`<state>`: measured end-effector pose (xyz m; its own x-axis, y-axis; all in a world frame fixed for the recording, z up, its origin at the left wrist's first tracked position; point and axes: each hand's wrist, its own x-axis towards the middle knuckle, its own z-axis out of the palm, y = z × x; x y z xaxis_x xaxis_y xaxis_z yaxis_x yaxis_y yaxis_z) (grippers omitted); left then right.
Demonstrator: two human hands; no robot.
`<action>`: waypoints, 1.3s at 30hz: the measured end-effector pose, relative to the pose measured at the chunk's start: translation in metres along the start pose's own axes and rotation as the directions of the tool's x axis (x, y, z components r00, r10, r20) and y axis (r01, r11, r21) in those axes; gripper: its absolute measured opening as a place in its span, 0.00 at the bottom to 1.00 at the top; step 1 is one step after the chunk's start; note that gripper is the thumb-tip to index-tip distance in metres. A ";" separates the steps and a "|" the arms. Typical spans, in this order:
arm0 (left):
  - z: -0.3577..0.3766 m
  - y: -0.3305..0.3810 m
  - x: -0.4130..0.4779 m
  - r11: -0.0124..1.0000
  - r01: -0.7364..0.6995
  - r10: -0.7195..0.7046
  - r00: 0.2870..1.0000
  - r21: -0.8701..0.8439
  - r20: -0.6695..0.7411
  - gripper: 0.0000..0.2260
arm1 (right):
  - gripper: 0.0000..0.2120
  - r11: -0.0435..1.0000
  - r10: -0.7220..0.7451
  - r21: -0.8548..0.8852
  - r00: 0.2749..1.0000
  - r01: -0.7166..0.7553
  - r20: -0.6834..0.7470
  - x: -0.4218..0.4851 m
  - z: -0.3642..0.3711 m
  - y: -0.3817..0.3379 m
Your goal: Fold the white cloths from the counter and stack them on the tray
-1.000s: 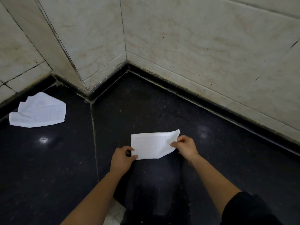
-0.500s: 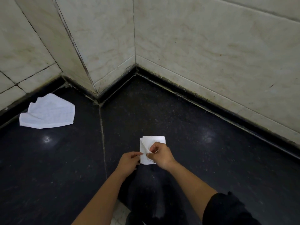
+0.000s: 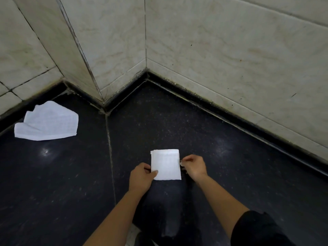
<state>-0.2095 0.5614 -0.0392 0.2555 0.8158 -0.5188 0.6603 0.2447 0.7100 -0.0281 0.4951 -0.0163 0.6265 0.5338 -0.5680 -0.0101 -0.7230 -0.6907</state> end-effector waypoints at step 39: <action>0.126 0.129 -0.171 0.936 0.203 0.105 0.619 -0.287 0.778 0.16 | 0.07 0.823 0.037 0.568 0.994 0.027 -0.100 -0.207 -0.227 0.136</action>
<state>-0.0792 0.3877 0.0813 0.7768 0.1230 -0.6176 0.4674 0.5447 0.6963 0.0174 0.1867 0.1088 0.7006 0.4600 -0.5454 -0.4341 -0.3319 -0.8375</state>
